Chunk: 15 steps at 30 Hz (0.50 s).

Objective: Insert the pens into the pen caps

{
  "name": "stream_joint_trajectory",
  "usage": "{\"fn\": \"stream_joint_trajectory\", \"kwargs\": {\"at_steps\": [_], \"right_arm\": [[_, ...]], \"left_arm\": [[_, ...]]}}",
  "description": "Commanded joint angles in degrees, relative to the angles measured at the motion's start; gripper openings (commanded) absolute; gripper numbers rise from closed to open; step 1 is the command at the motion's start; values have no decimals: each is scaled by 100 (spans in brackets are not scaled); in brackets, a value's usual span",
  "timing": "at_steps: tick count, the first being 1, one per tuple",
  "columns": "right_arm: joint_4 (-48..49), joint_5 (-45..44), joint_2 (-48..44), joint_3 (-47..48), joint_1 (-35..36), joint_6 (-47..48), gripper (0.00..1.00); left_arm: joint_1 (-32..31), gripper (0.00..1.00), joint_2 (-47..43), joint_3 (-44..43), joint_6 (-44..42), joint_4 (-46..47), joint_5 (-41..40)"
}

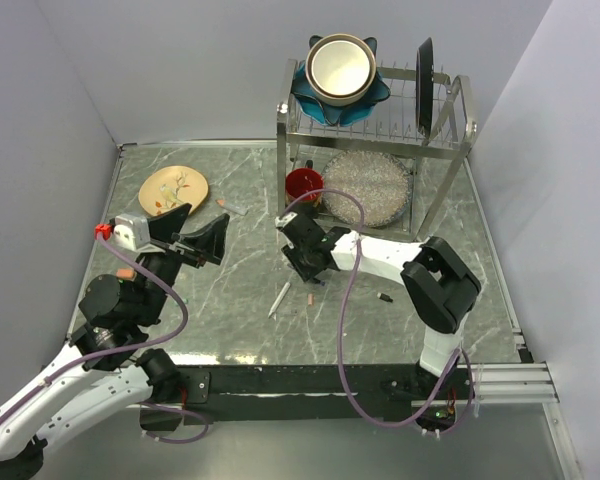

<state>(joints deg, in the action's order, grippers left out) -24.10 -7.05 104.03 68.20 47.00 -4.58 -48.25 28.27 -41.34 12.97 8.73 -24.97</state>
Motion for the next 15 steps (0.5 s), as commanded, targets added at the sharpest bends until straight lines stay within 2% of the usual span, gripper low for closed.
{"fn": "stream_joint_trajectory", "kwargs": {"at_steps": [1,8,11,14,15], "right_arm": [[63,-16,109,-105,2,-8,41],[265,63,117,-387,-7,-25,36],[283,-33,205,-448,-7,-122,31],[362,-323,206,-501,-7,-236,12],[371,-410,171,-501,-7,-263,9]], "left_arm": [[-18,99,-32,3,-67,190,-78],[-18,99,-103,126,-137,366,168],[-18,99,-41,83,-67,296,124],[-9,99,55,-144,537,-177,-306],[-9,99,73,-242,757,-388,-350]]}}
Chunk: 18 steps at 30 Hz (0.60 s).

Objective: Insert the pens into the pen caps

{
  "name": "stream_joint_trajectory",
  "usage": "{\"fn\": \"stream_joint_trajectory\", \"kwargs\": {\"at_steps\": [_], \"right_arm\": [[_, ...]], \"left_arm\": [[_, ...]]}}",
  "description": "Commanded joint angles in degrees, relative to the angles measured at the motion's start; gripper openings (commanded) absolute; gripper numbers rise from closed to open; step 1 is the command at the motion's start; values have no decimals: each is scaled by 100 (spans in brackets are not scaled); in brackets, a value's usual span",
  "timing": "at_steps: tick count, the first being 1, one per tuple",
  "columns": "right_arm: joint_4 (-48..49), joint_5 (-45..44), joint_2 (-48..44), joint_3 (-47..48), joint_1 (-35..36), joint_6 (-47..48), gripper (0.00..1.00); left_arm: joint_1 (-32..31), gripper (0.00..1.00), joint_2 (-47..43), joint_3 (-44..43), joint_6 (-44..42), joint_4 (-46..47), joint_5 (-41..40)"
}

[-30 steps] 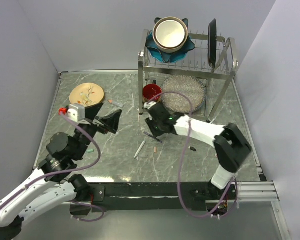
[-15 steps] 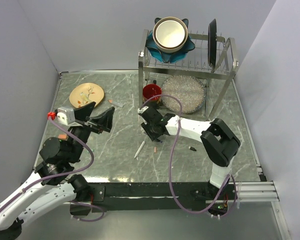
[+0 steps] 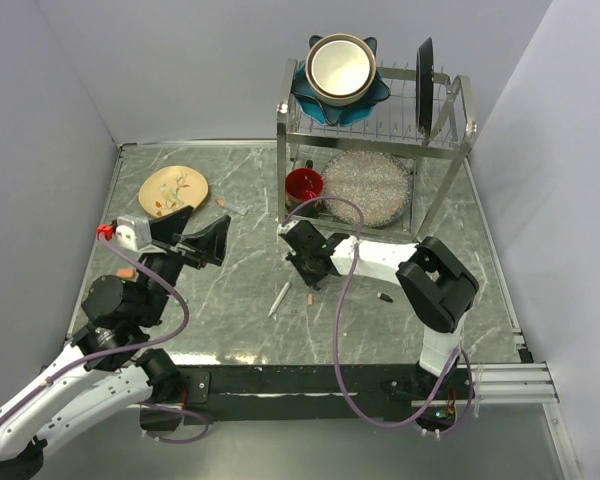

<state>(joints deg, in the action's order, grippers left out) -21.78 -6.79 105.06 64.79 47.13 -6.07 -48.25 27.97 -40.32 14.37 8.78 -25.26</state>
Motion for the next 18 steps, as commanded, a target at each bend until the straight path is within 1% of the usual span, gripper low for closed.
{"fn": "stream_joint_trajectory", "kwargs": {"at_steps": [1,2,3,5,6,7,10,11,13,14,15,16,17,18], "right_arm": [[130,-594,33,-151,-29,-140,6],[139,-665,-11,-151,-11,-158,0],[182,-744,-168,-169,-20,-210,0],[244,-947,-388,-256,-20,-255,0],[271,-1000,-642,-300,-20,-307,0],[271,-1035,-783,-362,-20,-342,0],[358,-1167,-1451,-546,-11,-527,0],[402,-1124,-1844,-634,-11,-588,0],[578,-966,-2259,-923,-11,-764,0],[657,-834,-2470,-1029,-11,-817,0],[849,-485,-2881,-1161,-20,-896,0],[964,-334,-3094,-1432,-3,-922,0],[1070,-158,-3488,-1574,6,-966,0],[1262,140,-3666,-1706,15,-1036,0]], "left_arm": [[-18,99,121,-511,1046,-864,-305],[-18,99,139,-565,1276,-1173,-191],[-18,99,122,-583,1488,-1429,-129],[-18,99,-27,-355,2129,-1842,133],[-9,99,-115,-189,2357,-1879,231],[-18,99,-220,257,2777,-1853,353],[-18,97,-634,944,3220,-1310,837],[-18,96,-713,1295,3282,-1169,908],[-18,96,-670,1430,3449,-1115,935],[-18,96,-600,1413,3450,-1141,952],[-18,95,-408,1378,3432,-1106,1057],[-18,95,-302,1290,3406,-1071,1127],[-18,95,-48,1246,3406,-993,1206],[-18,94,76,1219,3397,-922,1338]]}}
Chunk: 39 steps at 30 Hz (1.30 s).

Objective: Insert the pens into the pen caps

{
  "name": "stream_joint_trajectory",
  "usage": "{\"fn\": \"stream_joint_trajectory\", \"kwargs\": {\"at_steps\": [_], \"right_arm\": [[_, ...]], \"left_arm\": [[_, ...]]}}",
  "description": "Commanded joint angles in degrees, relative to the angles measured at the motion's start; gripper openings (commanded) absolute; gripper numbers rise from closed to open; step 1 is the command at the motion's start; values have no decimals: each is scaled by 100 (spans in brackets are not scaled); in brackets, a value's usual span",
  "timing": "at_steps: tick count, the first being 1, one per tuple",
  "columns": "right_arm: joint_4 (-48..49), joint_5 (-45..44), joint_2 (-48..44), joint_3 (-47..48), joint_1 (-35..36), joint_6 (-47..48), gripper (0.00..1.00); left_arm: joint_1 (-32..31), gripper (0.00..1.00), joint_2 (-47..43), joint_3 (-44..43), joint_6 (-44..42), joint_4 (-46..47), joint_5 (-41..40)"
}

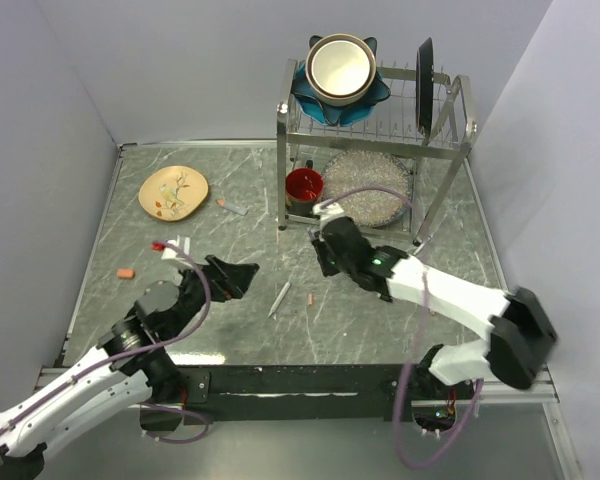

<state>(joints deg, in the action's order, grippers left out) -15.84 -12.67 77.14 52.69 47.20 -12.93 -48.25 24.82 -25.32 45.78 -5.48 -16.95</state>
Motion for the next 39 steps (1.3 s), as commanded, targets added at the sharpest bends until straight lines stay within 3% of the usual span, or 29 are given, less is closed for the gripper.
{"fn": "stream_joint_trajectory", "kwargs": {"at_steps": [1,9,14,20,23,29,31,33,35,37,39], "right_arm": [[748,896,-1059,-722,17,-386,0],[1222,1653,-2475,-1401,193,-790,0],[1267,1908,-2713,-1472,263,-887,0],[1346,2093,-2661,-1481,360,-1001,0],[1390,2075,-2678,-1507,395,-1062,0],[1513,2084,-2906,-1665,422,-1194,0],[1522,2189,-2942,-1700,422,-1194,1],[1496,2347,-2986,-1709,422,-1238,22],[1504,2409,-3091,-1761,422,-1291,38],[1531,2462,-3188,-1849,422,-1317,50],[1487,2523,-3276,-1902,422,-1318,53]], "left_arm": [[-18,93,514,-341,256,843,743],[-9,84,1833,-491,467,2058,1448],[-9,77,2403,-482,484,3068,1694],[-18,73,3045,-799,502,3377,2011],[-18,65,3283,-878,563,3290,2021],[-18,31,3354,-825,687,3210,2143],[-18,11,3310,-851,661,3184,2239],[-18,1,3284,-904,625,3070,2310],[-9,1,3266,-992,555,3000,2441],[-18,1,3257,-1036,493,2965,2512],[-18,1,3222,-1036,467,2956,2547]]}}
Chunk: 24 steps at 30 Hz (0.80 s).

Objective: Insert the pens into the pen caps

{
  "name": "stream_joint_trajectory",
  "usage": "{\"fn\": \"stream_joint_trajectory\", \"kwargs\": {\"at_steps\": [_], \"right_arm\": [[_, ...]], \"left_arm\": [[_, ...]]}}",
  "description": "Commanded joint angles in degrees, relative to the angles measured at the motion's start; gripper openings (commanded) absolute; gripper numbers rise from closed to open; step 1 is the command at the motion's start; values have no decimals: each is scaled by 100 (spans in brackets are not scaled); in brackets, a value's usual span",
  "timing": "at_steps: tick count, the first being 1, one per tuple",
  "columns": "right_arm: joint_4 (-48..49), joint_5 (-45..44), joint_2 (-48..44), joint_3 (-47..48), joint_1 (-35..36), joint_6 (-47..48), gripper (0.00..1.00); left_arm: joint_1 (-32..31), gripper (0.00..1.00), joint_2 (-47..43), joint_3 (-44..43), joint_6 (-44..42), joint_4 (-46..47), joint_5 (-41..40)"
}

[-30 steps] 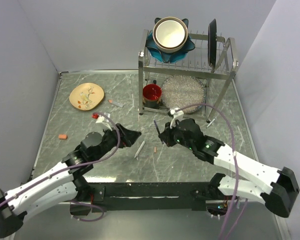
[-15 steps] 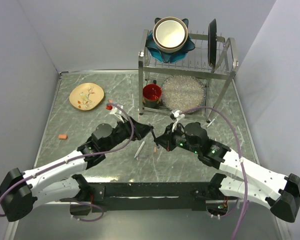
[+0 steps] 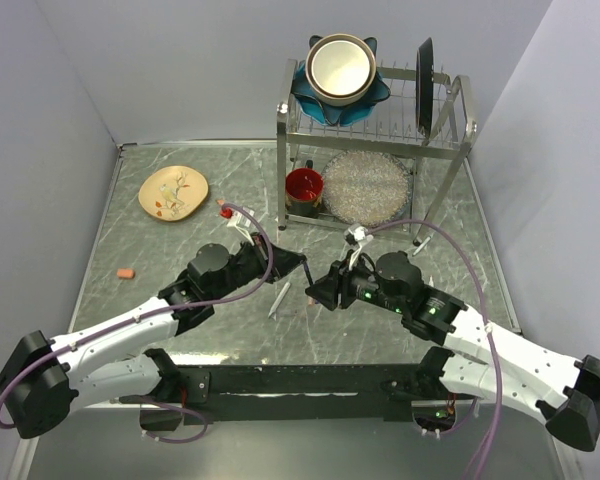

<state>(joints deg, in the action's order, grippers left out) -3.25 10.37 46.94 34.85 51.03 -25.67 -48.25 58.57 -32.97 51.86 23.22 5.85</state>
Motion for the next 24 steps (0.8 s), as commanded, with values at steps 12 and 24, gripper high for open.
{"fn": "stream_joint_trajectory", "kwargs": {"at_steps": [12,24], "right_arm": [[720,738,52,-435,39,-272,27],[369,-790,-817,-673,39,-606,0]], "left_arm": [[-18,1,-214,-192,-27,236,303],[-18,82,-714,-615,1966,-2786,-2007]]}}
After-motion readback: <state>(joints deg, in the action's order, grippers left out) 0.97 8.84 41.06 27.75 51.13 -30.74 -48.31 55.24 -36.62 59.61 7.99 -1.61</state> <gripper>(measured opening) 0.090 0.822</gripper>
